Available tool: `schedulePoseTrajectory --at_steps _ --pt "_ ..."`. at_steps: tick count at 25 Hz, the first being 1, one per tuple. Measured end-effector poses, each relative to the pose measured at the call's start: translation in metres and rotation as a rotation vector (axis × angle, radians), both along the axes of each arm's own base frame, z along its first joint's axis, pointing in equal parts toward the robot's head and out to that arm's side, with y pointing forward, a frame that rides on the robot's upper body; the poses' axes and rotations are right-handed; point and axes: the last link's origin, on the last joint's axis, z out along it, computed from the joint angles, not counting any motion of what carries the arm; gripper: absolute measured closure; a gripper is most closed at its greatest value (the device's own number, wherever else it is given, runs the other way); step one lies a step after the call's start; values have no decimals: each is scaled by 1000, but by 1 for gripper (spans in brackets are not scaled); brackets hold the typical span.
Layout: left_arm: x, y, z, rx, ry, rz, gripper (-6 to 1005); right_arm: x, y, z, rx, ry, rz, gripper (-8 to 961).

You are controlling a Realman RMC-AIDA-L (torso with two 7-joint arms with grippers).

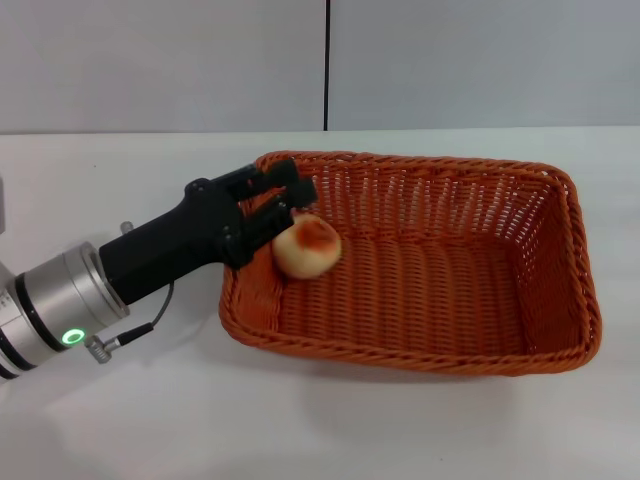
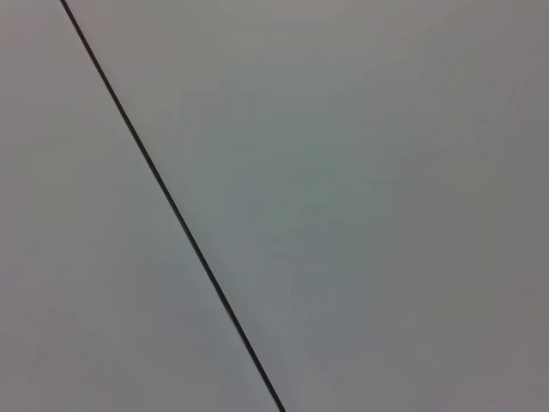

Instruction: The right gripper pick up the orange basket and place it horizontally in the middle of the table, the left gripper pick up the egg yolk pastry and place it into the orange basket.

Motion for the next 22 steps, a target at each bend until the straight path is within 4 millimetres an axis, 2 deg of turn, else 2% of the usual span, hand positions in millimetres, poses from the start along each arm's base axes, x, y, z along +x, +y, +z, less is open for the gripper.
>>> schedulePoseTrajectory --at_steps 5,6,9,12,13,14,15,17,19,22 --pt "-4 0 5 29 -18 23 780 0 0 0 1 1 -1 577" --pt "-12 1 17 120 -69 92 724 0 0 -1 1 2 -1 577" --pt "-18 0 26 206 -115 142 556 -1 1 -1 0 2 0 577" --pt "-27 -5 39 392 -182 222 446 -1 1 -1 2 3 2 577" --pt "-31 -7 43 473 -196 254 410 -1 1 -1 3 3 2 577" --pt "-38 -15 50 648 -206 328 373 -1 1 -1 6 5 0 577" --pt "-38 -15 50 648 -206 328 297 -1 1 -1 6 5 0 577" --pt "-43 -21 56 797 -203 395 144 1 -1 0 19 7 -8 577" --pt "-48 -29 63 958 -152 453 147 2 -3 1 31 5 -13 577" --pt "-50 -31 65 988 -134 459 151 4 -6 3 44 7 -21 577"
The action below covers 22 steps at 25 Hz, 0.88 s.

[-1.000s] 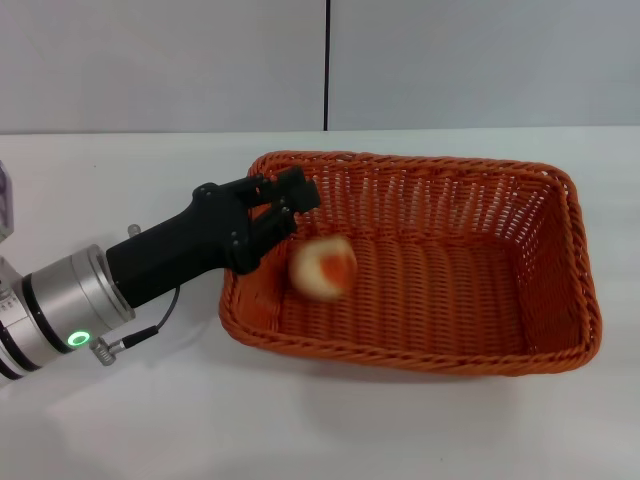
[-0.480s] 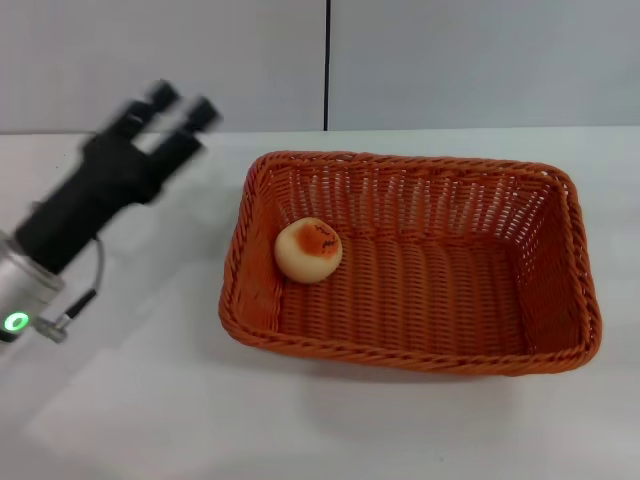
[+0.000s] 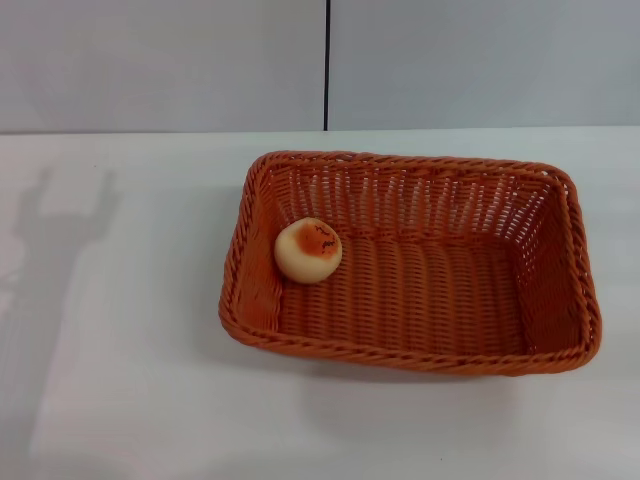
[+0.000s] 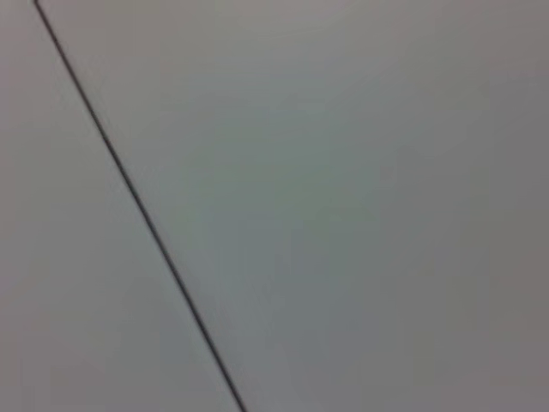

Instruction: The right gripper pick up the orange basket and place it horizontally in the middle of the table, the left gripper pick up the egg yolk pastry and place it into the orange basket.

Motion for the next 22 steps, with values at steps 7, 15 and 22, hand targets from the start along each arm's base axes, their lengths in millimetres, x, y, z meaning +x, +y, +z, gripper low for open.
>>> schedulePoseTrajectory --at_steps 7,15,22 --pt "-12 -4 13 65 30 48 161 5 -14 2 42 13 -13 577" --pt "-12 -4 14 69 28 51 171 5 -17 2 45 12 -11 577" --pt "-13 -5 13 64 28 54 173 7 -21 1 45 15 -18 577"
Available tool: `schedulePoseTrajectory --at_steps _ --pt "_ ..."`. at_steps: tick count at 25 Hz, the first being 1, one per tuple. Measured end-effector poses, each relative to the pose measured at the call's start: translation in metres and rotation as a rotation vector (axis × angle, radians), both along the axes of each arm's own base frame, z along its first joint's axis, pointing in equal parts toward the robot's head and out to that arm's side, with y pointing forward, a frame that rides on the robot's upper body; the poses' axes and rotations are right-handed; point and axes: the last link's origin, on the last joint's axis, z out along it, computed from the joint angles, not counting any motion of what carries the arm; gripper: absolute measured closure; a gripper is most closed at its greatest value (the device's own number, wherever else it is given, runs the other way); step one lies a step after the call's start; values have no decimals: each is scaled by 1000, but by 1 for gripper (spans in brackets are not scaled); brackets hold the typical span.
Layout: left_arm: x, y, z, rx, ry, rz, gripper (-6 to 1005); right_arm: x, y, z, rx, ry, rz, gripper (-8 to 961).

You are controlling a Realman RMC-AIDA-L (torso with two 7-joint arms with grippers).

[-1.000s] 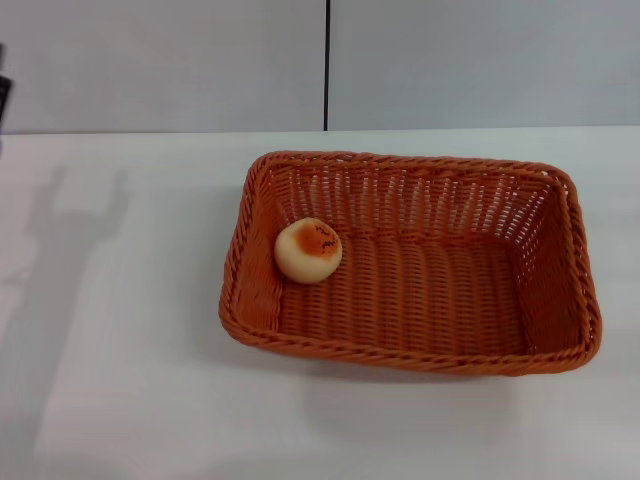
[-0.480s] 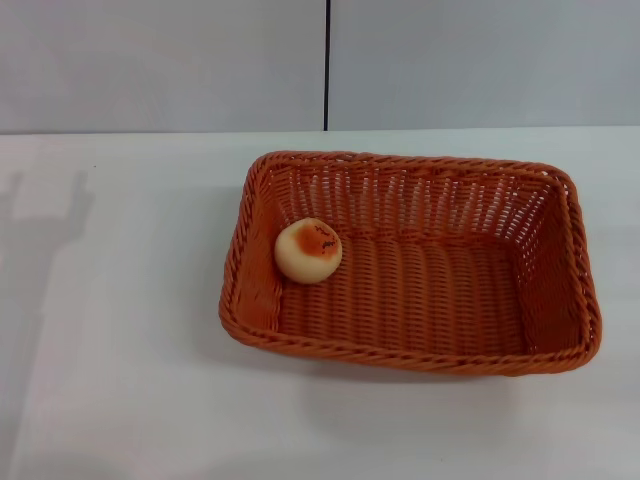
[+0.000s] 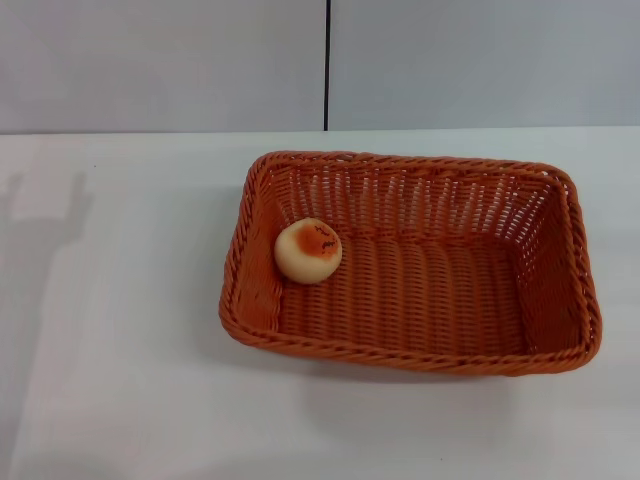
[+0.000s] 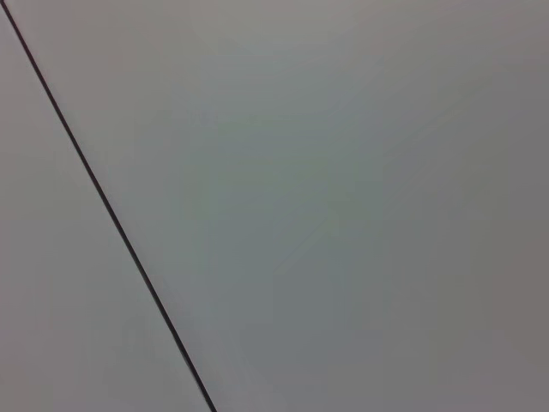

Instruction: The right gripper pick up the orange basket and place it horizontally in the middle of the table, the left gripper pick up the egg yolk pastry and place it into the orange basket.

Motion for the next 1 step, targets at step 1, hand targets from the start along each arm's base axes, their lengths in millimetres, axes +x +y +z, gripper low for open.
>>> schedulePoseTrajectory --at_steps 1 --pt "0 0 0 0 0 0 173 0 0 0 0 0 0 577"
